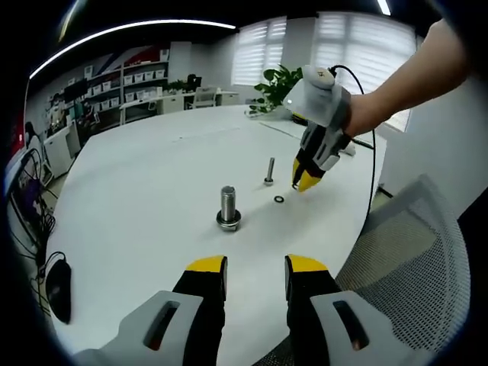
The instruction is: Place the washer onto the threaded stud by aligning its center hole with the stud, sliding it down to the base, and recovering from edge contact or off-axis alignment until the washer reaches the visible bottom stop.
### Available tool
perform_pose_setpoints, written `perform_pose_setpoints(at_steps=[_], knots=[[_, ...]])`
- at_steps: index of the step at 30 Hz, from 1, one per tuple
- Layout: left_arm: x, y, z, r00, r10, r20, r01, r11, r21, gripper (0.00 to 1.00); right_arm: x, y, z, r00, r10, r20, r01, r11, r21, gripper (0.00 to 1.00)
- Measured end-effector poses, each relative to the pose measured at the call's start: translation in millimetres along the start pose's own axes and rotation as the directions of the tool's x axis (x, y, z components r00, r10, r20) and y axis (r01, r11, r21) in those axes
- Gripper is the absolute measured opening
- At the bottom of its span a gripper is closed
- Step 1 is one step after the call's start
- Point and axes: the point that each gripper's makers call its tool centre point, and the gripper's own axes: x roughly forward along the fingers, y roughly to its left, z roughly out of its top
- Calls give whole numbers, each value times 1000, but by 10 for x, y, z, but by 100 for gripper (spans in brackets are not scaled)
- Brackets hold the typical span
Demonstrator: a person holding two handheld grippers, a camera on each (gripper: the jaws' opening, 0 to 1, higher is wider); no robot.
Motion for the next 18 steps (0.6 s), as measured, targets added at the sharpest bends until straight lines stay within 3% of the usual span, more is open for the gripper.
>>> perform_pose_setpoints(at_steps=[18], knots=[[11, -10, -5, 1000, -6, 1, 6, 1000, -6, 29, -189, -266, 220, 999, -19, 31, 19, 1000, 6, 13]])
